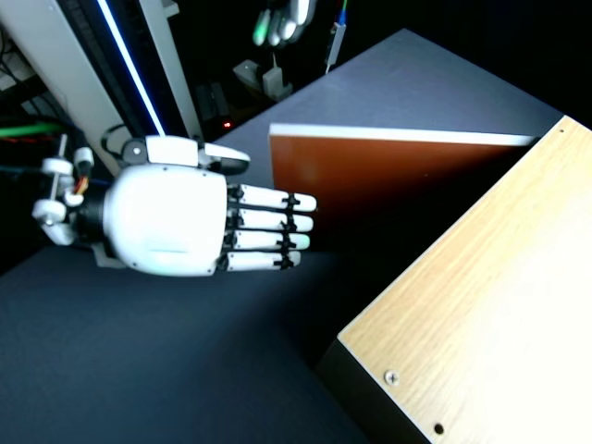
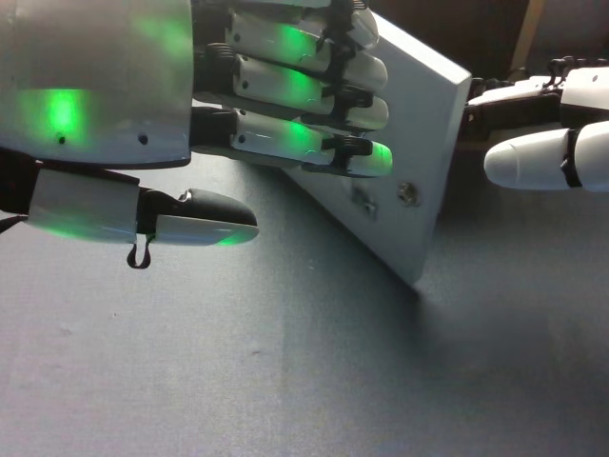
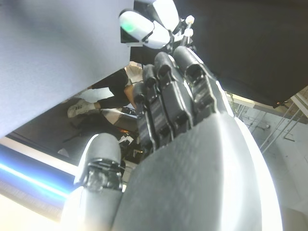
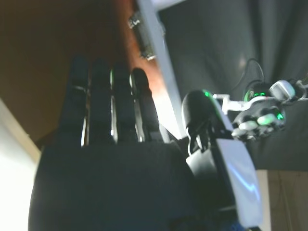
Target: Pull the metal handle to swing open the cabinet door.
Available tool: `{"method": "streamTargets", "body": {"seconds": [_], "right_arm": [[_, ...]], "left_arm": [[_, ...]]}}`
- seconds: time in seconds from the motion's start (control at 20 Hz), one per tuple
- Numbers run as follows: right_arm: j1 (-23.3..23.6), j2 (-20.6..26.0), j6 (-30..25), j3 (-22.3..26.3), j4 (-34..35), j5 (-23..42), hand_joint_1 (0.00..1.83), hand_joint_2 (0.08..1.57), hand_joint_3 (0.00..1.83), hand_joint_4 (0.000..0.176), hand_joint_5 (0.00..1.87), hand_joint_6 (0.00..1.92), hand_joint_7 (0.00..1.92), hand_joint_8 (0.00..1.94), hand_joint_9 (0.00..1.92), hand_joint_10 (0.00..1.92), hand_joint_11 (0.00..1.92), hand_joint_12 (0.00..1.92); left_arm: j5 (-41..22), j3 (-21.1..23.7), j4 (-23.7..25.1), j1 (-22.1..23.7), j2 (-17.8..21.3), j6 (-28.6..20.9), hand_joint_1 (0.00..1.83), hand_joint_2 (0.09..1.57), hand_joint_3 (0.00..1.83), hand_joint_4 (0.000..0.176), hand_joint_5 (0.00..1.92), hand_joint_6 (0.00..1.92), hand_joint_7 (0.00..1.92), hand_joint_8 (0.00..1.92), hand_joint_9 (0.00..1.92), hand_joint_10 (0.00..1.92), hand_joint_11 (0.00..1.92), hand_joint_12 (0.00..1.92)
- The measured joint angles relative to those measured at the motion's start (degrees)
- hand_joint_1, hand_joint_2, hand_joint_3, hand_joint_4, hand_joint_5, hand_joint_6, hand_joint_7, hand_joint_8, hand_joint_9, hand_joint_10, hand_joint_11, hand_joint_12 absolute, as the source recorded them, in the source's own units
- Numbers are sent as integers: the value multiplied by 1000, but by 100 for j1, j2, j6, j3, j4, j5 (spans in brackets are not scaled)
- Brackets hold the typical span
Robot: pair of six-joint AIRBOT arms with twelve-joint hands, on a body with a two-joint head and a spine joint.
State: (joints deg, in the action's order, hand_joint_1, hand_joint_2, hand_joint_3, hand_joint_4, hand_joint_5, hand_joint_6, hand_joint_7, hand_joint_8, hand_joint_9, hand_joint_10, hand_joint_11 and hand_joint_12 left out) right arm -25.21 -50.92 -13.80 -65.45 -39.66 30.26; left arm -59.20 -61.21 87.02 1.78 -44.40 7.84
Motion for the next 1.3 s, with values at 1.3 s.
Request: {"method": "streamTargets", "body": {"seconds": [1.3], "right_arm": [[9,-881,2,-155,-348,1064,0,1571,63,0,249,0,301,3,267,3,0,694]], "left_arm": [[2,-2,2,0,0,0,0,1571,54,0,407,0,446,1,405,1,41,793]]}}
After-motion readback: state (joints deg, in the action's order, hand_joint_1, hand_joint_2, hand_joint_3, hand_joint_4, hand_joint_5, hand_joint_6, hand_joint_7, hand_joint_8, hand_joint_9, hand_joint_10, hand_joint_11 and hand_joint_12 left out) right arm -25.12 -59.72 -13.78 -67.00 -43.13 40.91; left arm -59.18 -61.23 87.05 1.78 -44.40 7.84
